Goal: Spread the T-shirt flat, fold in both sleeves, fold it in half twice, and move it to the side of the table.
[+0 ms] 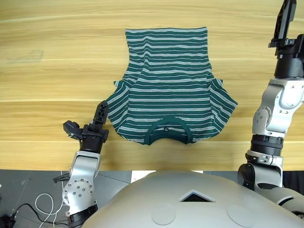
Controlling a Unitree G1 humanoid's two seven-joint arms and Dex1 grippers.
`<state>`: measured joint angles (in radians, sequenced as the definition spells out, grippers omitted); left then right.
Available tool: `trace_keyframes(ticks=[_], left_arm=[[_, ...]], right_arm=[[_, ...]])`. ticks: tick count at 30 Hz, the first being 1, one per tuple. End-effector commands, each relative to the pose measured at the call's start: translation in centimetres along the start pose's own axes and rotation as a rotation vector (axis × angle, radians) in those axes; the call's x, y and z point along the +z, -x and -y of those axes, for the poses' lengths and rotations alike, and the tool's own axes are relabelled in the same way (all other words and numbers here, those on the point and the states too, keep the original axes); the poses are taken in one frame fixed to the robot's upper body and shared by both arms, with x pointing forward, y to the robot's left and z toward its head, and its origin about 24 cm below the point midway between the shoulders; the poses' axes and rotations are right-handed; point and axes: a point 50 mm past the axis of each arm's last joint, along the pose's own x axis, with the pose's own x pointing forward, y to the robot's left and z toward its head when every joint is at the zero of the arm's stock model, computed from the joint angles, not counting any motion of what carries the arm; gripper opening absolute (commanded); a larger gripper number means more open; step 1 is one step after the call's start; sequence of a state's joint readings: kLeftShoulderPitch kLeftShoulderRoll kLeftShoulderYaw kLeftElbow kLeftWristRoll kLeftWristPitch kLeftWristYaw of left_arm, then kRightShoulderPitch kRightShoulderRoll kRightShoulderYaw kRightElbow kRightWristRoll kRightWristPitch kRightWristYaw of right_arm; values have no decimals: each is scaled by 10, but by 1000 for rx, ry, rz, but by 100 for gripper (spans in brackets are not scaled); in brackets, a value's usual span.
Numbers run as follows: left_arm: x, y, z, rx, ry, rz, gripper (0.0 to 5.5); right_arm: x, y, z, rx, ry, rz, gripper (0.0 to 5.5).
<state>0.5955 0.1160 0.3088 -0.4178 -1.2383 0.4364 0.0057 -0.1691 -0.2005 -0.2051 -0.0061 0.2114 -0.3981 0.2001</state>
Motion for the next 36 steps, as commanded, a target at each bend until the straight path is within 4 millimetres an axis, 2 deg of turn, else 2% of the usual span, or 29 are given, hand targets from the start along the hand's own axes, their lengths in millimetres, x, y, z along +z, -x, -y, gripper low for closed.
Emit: trace_keyframes(ticks=[1, 7, 15, 36], left_arm=[[-8, -5, -26, 145, -31, -60, 540], [-17, -18, -23, 81, -26, -109, 540], [-20, -18, -22, 52, -43, -133, 540], [-18, -26, -23, 71, -72, -107, 186]], right_arm=[[0, 1, 0, 4, 17, -6, 322], [0, 0, -5, 22, 21, -6, 322], [-1, -1, -5, 23, 52, -15, 322], [-7, 1, -5, 23, 46, -37, 325]])
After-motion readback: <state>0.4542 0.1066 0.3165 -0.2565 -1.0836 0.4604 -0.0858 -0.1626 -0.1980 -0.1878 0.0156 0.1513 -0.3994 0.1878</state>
